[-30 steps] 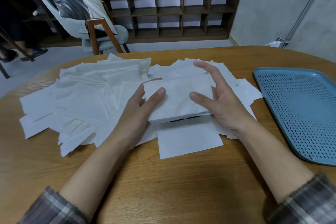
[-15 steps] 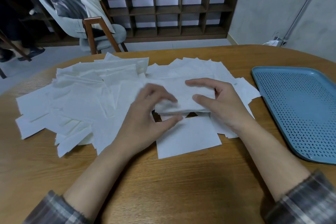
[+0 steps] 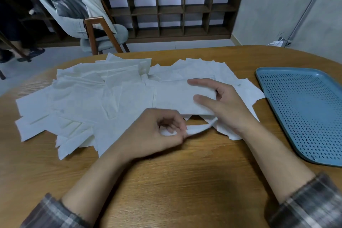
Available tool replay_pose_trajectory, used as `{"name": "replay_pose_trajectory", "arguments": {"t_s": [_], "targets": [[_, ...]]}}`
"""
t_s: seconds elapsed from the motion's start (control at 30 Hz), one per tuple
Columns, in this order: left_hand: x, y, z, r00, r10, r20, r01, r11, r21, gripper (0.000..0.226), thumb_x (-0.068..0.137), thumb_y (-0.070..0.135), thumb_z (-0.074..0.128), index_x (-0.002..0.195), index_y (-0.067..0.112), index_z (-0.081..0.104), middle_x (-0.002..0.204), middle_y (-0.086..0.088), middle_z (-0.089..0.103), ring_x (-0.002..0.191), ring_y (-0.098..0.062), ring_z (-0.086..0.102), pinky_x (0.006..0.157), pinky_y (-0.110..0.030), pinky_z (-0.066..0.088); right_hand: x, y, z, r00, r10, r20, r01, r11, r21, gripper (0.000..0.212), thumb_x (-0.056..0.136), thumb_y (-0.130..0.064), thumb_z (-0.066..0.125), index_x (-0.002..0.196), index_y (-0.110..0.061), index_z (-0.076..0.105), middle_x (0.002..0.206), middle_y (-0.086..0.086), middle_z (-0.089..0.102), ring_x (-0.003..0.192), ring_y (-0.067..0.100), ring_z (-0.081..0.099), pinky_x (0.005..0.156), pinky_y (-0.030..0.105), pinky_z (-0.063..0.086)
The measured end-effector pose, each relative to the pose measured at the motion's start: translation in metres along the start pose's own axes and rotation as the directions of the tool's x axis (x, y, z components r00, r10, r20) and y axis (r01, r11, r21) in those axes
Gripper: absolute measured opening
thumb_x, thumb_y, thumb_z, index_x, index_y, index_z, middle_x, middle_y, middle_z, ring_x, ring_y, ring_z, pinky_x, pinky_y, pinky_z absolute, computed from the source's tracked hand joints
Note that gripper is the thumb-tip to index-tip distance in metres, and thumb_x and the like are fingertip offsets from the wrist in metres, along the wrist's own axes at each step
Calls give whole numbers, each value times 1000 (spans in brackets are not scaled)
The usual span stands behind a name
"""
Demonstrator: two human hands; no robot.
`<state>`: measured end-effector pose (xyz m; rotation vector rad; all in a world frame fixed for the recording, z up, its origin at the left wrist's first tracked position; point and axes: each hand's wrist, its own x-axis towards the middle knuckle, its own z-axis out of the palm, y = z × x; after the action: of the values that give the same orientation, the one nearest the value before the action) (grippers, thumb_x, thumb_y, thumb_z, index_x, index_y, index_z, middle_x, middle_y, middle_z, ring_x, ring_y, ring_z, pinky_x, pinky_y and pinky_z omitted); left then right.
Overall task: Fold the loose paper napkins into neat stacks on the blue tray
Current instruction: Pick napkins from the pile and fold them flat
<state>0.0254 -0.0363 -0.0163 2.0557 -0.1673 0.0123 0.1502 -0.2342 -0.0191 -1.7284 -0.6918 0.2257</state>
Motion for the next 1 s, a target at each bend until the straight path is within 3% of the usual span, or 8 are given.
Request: {"name": "replay_pose_trajectory", "arguments": {"t_s": [0.13, 0.27, 0.37, 0.43, 0.63, 0.8, 0.9, 1.0], "targets": [[4, 2, -10, 985, -14, -173, -15, 986, -166, 14, 92, 5, 78, 83, 16, 78, 78, -14, 71, 74, -16, 60, 74, -22, 44, -2, -10, 3, 999, 24, 38, -27, 997, 79, 31, 103, -43, 57, 120, -28, 78, 129, -23, 71, 130, -14, 52, 103, 7, 33], [8, -2, -13, 923, -70, -378, -15, 976, -217, 5, 93, 12, 79, 92, 16, 82, 83, 1, 78, 81, -9, 68, 77, -14, 49, -4, -10, 3, 994, 57, 97, -69, 989, 127, 48, 99, -68, 50, 116, -34, 80, 129, -19, 72, 130, 0, 58, 110, 26, 39], [11, -5, -13, 894, -82, -440, -7, 981, -196, 7, 90, 14, 82, 96, 16, 82, 89, 8, 80, 85, -1, 71, 77, -9, 48, -5, -10, 6, 996, 30, 86, -41, 991, 129, 22, 99, -36, 68, 116, -26, 79, 120, -15, 75, 112, 2, 67, 88, 16, 48], [12, -6, -13, 877, -84, -472, -6, 983, -185, 13, 88, 14, 84, 100, 16, 81, 94, 9, 81, 91, -2, 74, 81, -10, 50, -5, -8, 8, 997, 23, 80, -33, 992, 124, 22, 100, -14, 69, 118, -22, 78, 117, -10, 77, 106, 6, 71, 80, 16, 51], [10, -8, -13, 854, -98, -511, 22, 988, -154, 23, 87, 21, 86, 108, 28, 77, 101, 11, 80, 102, -7, 74, 94, -42, 60, -5, -10, 7, 995, 32, 90, -48, 984, 173, 34, 100, -5, 68, 129, -22, 72, 120, -6, 76, 110, 10, 72, 86, 21, 56], [10, -8, -12, 828, -95, -552, 7, 987, -159, 22, 89, 23, 85, 108, 31, 76, 94, 7, 80, 99, -11, 75, 93, -50, 60, -7, -11, 11, 993, -2, 119, -19, 985, 171, 56, 97, -4, 71, 144, -33, 59, 131, -1, 69, 122, 14, 66, 104, 32, 55], [11, -10, -12, 815, -69, -576, -11, 991, -135, 22, 88, 22, 86, 106, 31, 77, 97, 11, 79, 99, -7, 73, 88, -42, 59, -7, -10, 11, 989, -3, 145, -21, 986, 163, 60, 99, -5, 70, 147, -37, 55, 135, -6, 67, 126, 12, 64, 106, 32, 53], [12, -13, -12, 810, -62, -584, -9, 993, -118, 21, 88, 24, 86, 104, 32, 77, 95, 15, 77, 90, -2, 69, 74, -21, 47, -8, -10, 12, 987, -3, 158, -21, 989, 149, 61, 100, -3, 67, 148, -37, 53, 136, -11, 66, 127, 11, 64, 104, 28, 53]]}}
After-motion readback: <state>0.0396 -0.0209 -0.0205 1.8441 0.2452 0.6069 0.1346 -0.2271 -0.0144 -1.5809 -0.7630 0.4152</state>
